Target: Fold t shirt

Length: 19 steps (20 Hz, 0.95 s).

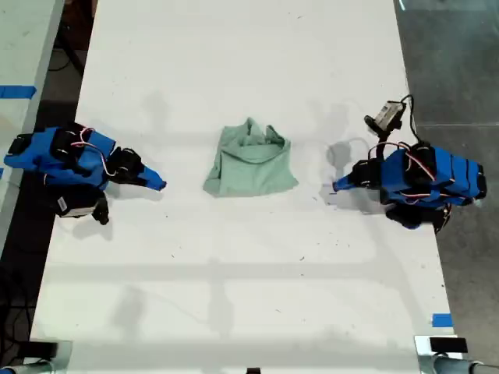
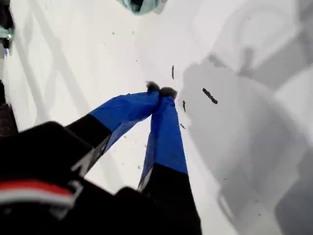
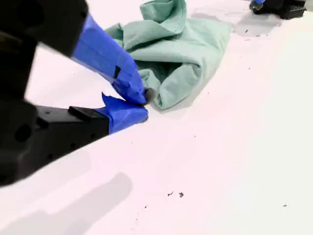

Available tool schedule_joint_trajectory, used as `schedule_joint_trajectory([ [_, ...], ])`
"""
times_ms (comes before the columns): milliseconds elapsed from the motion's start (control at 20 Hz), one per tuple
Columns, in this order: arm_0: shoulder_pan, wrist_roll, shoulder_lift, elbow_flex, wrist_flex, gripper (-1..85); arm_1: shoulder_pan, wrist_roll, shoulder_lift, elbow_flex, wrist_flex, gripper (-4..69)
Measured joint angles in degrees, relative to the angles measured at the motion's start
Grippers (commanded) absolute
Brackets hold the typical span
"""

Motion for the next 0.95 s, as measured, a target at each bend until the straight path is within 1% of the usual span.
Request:
schedule_joint_trajectory([
  [150, 0.8, -0.7, 0.2, 1.6, -1.1, -0.1, -0.8, -0.4, -0.2, 4.0, -2.0, 5.9],
  [200, 0.4, -1.4, 0.2, 1.8, -1.3, 1.1, -0.7, -0.4, -0.5, 4.8, -2.5, 8.9],
  [250, 0.2, -2.8, 0.2, 2.0, -1.7, 5.1, -0.7, -0.4, -0.4, 5.0, -2.5, 11.5],
  [350, 0.2, -2.6, 0.2, 2.1, -1.8, 11.7, -0.8, -0.4, -0.8, 5.2, -2.8, 12.0],
  [450, 0.0, -0.5, 0.2, 2.1, -1.7, 12.0, -1.2, -0.9, -0.7, 5.2, -2.8, 12.1],
  [550, -0.3, 4.1, 0.2, 2.1, -1.7, 12.0, -1.2, -1.3, -0.7, 5.3, -2.8, 12.1],
  [600, -0.3, 5.2, 0.2, 2.1, -1.7, 12.0, -1.2, -1.3, -0.7, 5.3, -2.8, 12.1],
  [950, -0.3, 5.5, 0.2, 2.1, -1.7, 12.0, -1.2, -1.7, -0.7, 5.3, -2.8, 12.1],
])
